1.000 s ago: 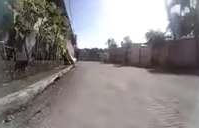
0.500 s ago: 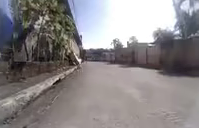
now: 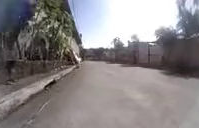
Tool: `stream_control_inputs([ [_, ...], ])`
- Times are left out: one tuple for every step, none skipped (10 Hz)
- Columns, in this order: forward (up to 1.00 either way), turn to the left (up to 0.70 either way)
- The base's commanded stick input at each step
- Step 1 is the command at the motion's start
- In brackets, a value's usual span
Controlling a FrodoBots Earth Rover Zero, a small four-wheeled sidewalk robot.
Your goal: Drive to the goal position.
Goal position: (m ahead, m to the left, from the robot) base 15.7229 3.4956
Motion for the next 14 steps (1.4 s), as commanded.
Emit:
stream_control_inputs([
  [0.85,0.0],
  [0.85,0.0],
  [0.85,0.0],
  [0.85,0.0],
  [0.85,0.0],
  [0.85,0.0],
  [0.85,0.0],
  [0.85,0.0],
  [0.85,0.0],
  [0.85,0.0],
  [0.85,0.0],
  [0.85,0.0],
  [0.85,0.0],
  [0.85,0.0],
])
